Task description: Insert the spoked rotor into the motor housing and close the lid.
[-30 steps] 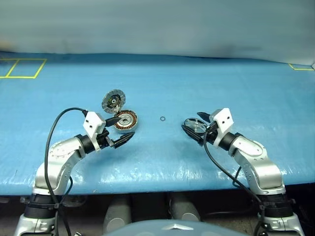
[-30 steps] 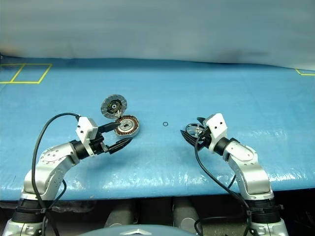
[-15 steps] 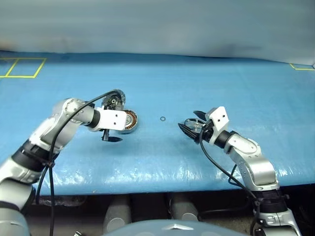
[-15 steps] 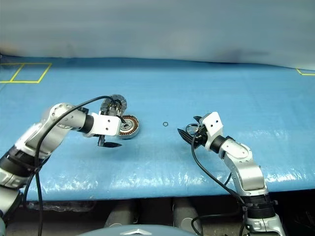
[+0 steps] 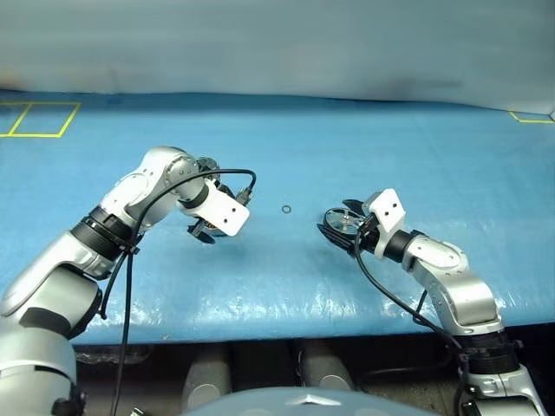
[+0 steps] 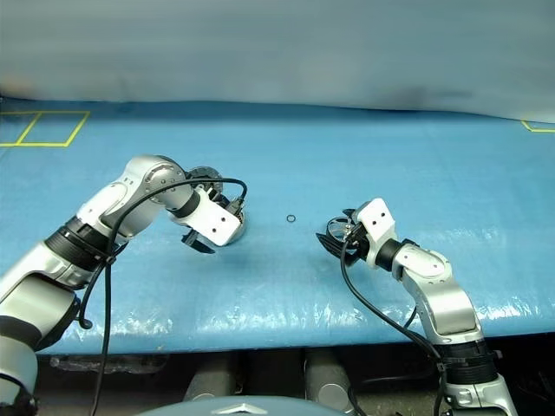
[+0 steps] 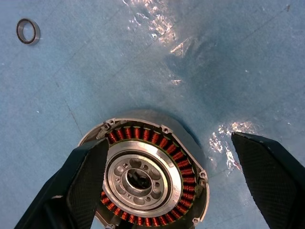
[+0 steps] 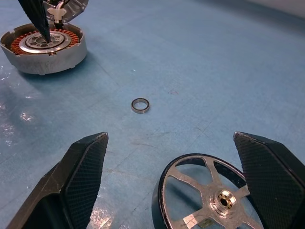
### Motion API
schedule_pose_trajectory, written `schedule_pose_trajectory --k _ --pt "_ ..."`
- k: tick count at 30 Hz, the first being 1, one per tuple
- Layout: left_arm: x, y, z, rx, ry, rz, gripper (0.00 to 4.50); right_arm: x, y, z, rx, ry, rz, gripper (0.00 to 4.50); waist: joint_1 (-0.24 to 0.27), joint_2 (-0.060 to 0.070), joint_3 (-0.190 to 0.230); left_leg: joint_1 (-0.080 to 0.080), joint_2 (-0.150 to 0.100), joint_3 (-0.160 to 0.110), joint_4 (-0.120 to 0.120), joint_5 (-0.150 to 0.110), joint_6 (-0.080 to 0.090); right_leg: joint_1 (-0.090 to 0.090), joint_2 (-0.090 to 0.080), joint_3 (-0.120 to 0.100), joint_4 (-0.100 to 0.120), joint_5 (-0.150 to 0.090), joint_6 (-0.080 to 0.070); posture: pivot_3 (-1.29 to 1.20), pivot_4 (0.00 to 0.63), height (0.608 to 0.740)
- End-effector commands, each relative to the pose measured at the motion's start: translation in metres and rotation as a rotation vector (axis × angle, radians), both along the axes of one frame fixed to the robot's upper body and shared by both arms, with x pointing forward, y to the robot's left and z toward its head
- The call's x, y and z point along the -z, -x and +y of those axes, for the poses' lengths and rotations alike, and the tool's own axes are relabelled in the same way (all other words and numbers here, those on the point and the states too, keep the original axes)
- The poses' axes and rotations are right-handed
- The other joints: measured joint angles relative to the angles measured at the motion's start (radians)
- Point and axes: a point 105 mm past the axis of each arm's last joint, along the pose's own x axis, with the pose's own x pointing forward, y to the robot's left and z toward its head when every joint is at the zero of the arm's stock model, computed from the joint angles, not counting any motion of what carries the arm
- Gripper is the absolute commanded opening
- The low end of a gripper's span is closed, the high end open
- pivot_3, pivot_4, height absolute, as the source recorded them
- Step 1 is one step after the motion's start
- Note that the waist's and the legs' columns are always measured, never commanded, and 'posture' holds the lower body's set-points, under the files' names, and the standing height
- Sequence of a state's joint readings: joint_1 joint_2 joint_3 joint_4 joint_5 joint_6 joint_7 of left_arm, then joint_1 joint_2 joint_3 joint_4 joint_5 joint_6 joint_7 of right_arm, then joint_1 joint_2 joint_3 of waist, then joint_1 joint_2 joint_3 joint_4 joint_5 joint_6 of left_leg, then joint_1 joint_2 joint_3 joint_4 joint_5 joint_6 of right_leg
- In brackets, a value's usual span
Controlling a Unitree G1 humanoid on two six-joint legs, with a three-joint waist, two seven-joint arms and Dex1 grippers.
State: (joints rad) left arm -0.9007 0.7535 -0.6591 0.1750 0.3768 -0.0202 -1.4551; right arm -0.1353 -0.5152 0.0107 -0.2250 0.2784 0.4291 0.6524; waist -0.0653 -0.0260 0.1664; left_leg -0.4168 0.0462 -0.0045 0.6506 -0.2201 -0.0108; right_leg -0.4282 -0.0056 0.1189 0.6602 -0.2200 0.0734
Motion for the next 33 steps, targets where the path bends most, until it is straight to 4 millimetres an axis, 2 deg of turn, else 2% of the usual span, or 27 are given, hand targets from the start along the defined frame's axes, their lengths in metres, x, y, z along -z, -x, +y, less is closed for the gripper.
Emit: schedule_pose_trajectory --k 1,9,25,33 --pt "-0.014 -0.008 0.009 -0.01 -0.025 -0.054 4.5 -0.014 0.001 -0.002 -0.002 0.006 -0.045 4.49 0.0 0.0 0.0 0.0 0.0 0.0 0.0 0.0 0.0 0.0 0.0 0.0 0.0 0.0 0.0 0.0 0.15 0.74" --pt "-0.016 -0.011 0.013 -0.034 -0.022 -0.074 4.5 -0.012 0.001 0.0 -0.005 0.009 -0.038 4.49 0.003 0.0 0.0 0.0 0.0 0.0 0.002 0.0 0.0 0.0 0.0 0.0 0.0 0.0 0.001 0.0 0.15 0.74" --pt "0.007 -0.007 0.024 -0.087 -0.046 -0.01 4.5 -0.012 -0.001 0.002 -0.011 0.008 -0.037 4.49 0.004 0.0 0.0 0.0 0.0 0.0 0.003 0.0 0.0 0.001 0.0 0.0 0.001 0.001 0.001 0.0 0.15 0.74" --pt "0.01 -0.011 0.03 -0.118 -0.052 -0.008 4.5 -0.011 0.0 0.002 -0.003 0.006 -0.036 4.49 0.003 0.0 0.0 0.0 0.0 0.0 0.004 0.0 0.0 0.001 0.0 0.0 0.002 0.001 0.001 0.0 0.15 0.74"
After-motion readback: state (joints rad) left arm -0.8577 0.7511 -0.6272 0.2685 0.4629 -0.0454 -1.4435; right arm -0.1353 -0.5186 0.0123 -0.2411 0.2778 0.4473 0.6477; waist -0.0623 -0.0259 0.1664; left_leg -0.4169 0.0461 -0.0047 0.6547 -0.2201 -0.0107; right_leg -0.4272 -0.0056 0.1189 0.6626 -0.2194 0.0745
